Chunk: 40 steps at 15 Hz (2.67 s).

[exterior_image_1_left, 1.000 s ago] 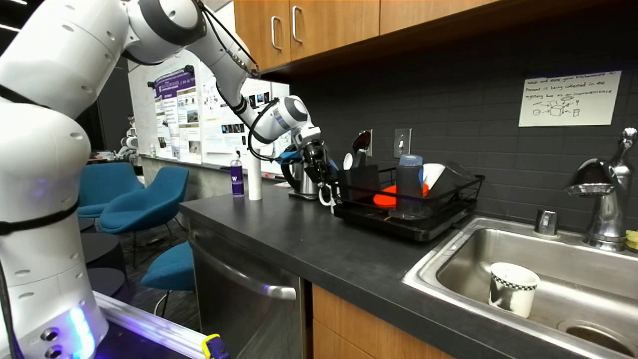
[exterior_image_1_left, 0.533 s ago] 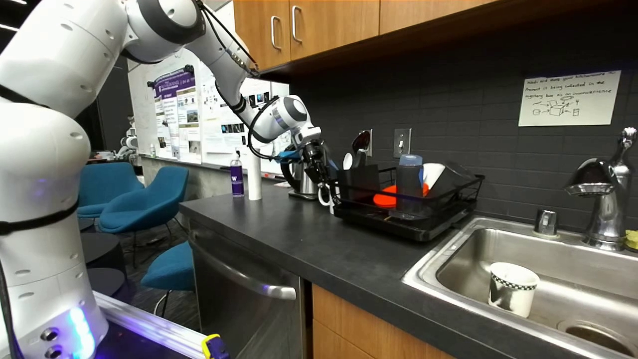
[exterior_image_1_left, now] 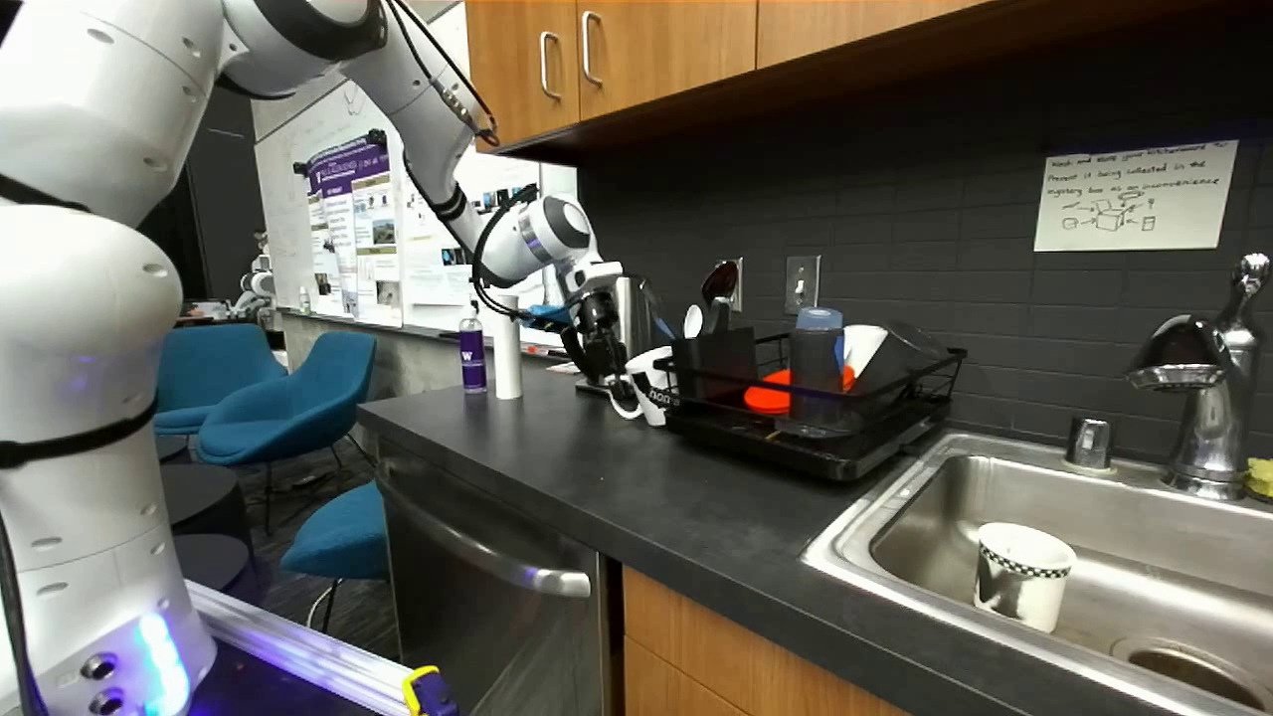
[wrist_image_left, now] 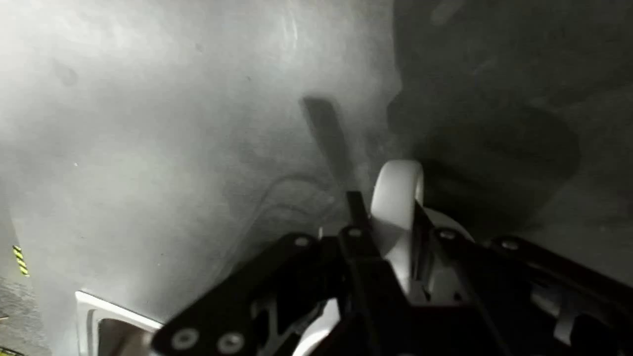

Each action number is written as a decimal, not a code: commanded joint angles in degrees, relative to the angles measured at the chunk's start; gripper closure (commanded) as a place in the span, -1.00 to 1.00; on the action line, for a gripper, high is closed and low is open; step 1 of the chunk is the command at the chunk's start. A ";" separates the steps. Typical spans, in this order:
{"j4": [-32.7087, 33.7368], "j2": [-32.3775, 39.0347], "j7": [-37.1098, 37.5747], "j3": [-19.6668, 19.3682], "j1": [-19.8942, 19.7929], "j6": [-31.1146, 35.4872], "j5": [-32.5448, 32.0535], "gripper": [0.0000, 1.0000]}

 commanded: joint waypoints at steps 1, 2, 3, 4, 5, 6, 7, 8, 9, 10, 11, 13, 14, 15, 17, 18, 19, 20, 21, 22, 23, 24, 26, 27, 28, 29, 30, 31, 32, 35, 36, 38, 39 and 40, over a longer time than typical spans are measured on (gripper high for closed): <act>-9.72 -5.12 -3.17 1.98 1.66 2.24 1.50 0.90; -11.06 -5.70 -3.12 2.38 2.22 2.85 1.25 0.90; -11.98 -6.90 -3.27 2.78 2.80 2.89 1.16 0.90; -12.70 -7.82 -2.98 3.33 3.33 3.05 1.37 0.90; -13.18 -8.48 -2.73 3.94 3.68 3.27 1.73 0.90; -13.54 -9.29 -3.23 4.61 3.89 3.20 2.16 0.90; -13.83 -10.02 -3.79 5.41 4.17 3.29 2.75 0.90; -14.11 -10.74 -4.25 6.20 4.53 3.24 3.34 0.90; -14.33 -11.49 -5.21 7.04 4.84 2.87 4.23 0.90; -14.64 -12.18 -6.46 8.00 5.09 2.84 5.40 0.90; -14.76 -12.62 -7.61 8.81 5.39 2.43 6.59 0.90; -14.62 -12.84 -9.81 10.22 6.00 0.93 9.20 0.90; -14.68 -13.22 -10.40 10.71 6.41 -0.07 9.97 0.90; -14.78 -13.51 -11.09 11.13 6.72 -1.03 10.58 0.90; -14.90 -13.89 -12.23 11.70 7.13 -2.26 11.56 0.90; -14.96 -14.14 -12.87 11.95 7.25 -2.88 12.08 0.90; -15.07 -14.39 -13.29 12.19 7.42 -3.19 12.30 0.90; -15.15 -14.55 -13.71 12.41 7.56 -3.44 12.41 0.90; -15.24 -14.74 -14.18 12.66 7.69 -3.70 12.70 0.90; -15.28 -14.89 -14.70 12.97 7.79 -4.00 13.09 0.90; -15.32 -14.99 -15.05 13.28 7.96 -4.21 13.29 0.90; -15.16 -14.99 -15.46 13.69 8.18 -4.84 13.66 0.90; -15.03 -15.01 -15.56 14.17 8.76 -5.33 13.53 0.90; -14.96 -14.78 -15.27 14.32 9.12 -5.36 13.03 0.90; -14.82 -14.72 -15.21 14.49 9.44 -5.65 12.67 0.20; -14.93 -14.69 -14.98 14.59 9.78 -5.37 12.21 0.07; -14.88 -14.77 -14.99 14.69 10.05 -5.42 12.02 -0.02; -14.86 -14.84 -15.07 14.77 10.26 -5.40 12.02 -0.13; -14.88 -14.96 -15.08 14.86 10.44 -5.34 12.06 -0.27; -15.04 -15.94 -15.88 15.07 10.43 -5.24 12.54 -0.66; -15.19 -16.57 -16.33 15.11 10.32 -5.23 12.55 -0.79; -15.71 -18.18 -17.48 15.07 10.08 -5.07 12.26 -0.98; -15.87 -19.08 -18.45 15.05 9.86 -5.23 12.25 -1.00; -16.01 -20.00 -20.14 15.11 9.60 -5.44 12.41 -1.00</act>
